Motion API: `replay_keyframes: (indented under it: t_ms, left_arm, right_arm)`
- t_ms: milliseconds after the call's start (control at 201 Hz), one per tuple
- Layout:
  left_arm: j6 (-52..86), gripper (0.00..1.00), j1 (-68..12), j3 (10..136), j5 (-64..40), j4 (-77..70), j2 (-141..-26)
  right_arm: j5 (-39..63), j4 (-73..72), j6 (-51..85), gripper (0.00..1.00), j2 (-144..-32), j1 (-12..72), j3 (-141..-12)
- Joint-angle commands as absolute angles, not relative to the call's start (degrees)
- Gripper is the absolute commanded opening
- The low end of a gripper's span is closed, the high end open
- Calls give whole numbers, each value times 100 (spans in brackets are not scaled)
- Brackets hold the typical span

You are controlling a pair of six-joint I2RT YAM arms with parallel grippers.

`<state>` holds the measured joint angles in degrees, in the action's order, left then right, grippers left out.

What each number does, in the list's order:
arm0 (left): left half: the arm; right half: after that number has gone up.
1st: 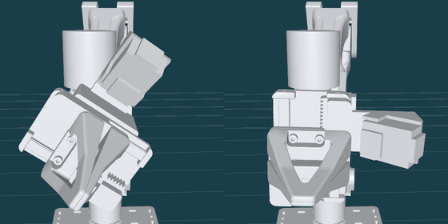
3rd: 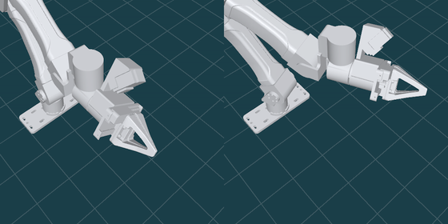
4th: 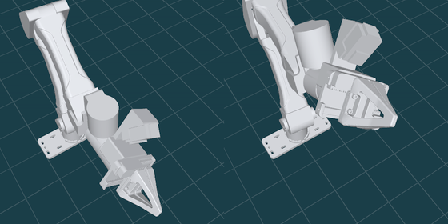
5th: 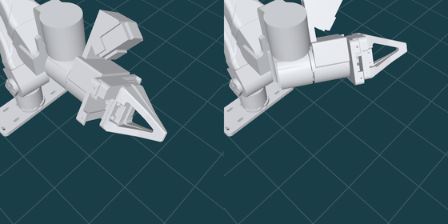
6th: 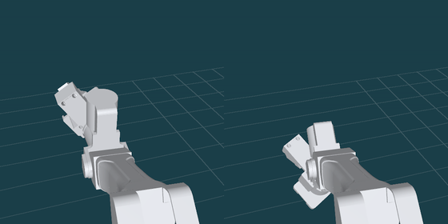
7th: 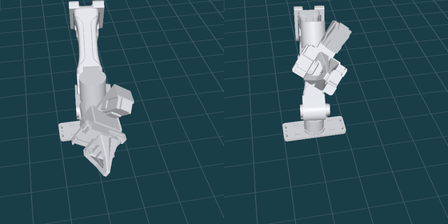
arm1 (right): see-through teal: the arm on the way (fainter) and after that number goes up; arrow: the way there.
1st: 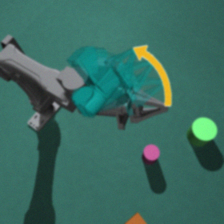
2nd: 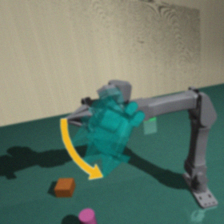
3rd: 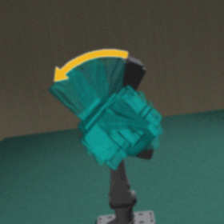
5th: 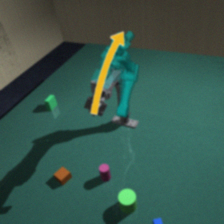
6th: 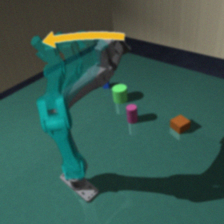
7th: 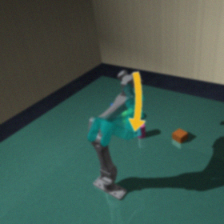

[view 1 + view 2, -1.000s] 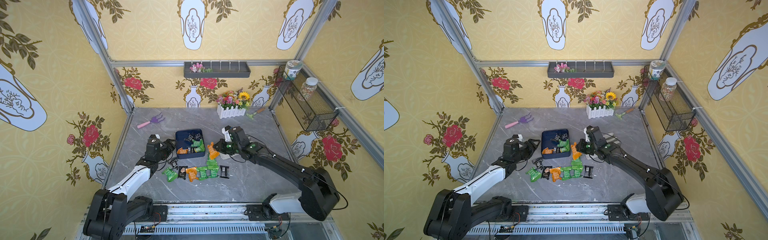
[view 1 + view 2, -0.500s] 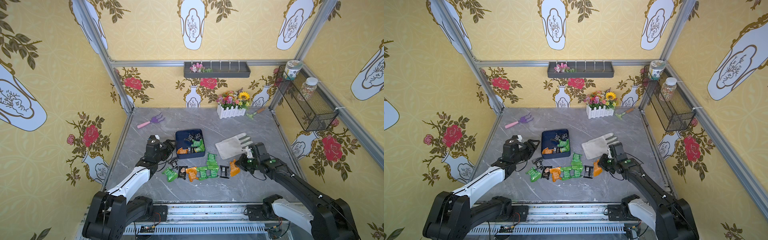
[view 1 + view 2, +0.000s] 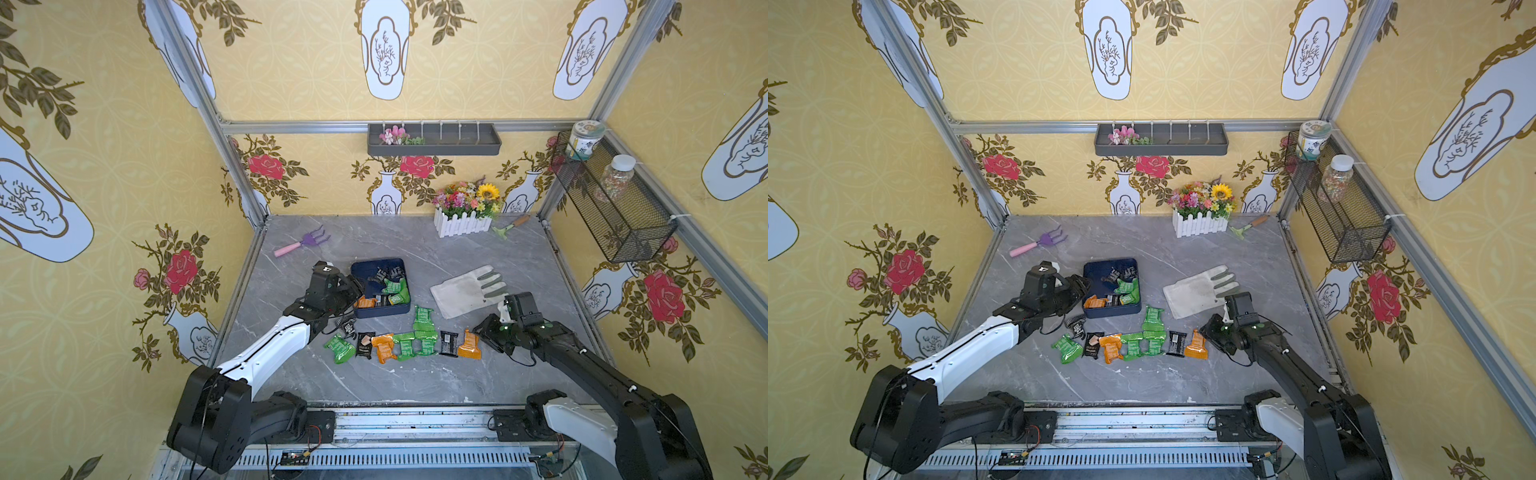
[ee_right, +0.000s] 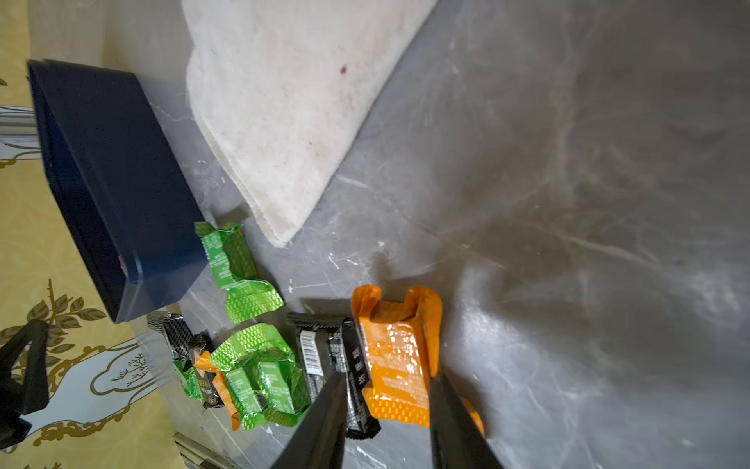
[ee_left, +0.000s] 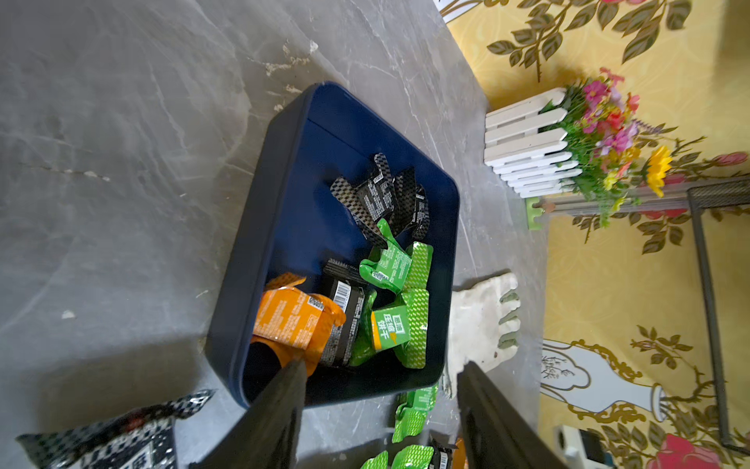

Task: Take the cookies out of the storage box
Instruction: Place the cookie at the center of the board, then pick up the cookie from the storage box.

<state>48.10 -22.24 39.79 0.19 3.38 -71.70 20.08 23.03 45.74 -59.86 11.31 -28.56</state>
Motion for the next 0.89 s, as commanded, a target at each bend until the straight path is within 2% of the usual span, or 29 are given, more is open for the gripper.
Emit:
replay_keyframes:
  t_ms: [0, 199, 478, 642, 886]
  left_arm:
    - [4612, 64, -2332, 4191, 349, 749, -7453]
    - [5066, 64, -2567, 4775, 281, 530, -8357]
    - [6267, 60, -2575, 5019, 115, -316, -9402]
    - [6368, 59, -2575, 5215, 121, -628, -9801]
    - [6535, 51, -2572, 5686, 230, -652, -10481]
  right_arm:
    - [1634, 2640, 4210, 46, -5845, 1142, -3184]
    - [1204, 2635, 3924, 48, -6114, 1652, -3861]
    - [994, 1668, 4157, 48, -7217, 2552, -4411]
    - [1045, 1430, 4193, 48, -7526, 2672, -4462]
    - [1024, 1338, 4257, 47, -7584, 2687, -4409]
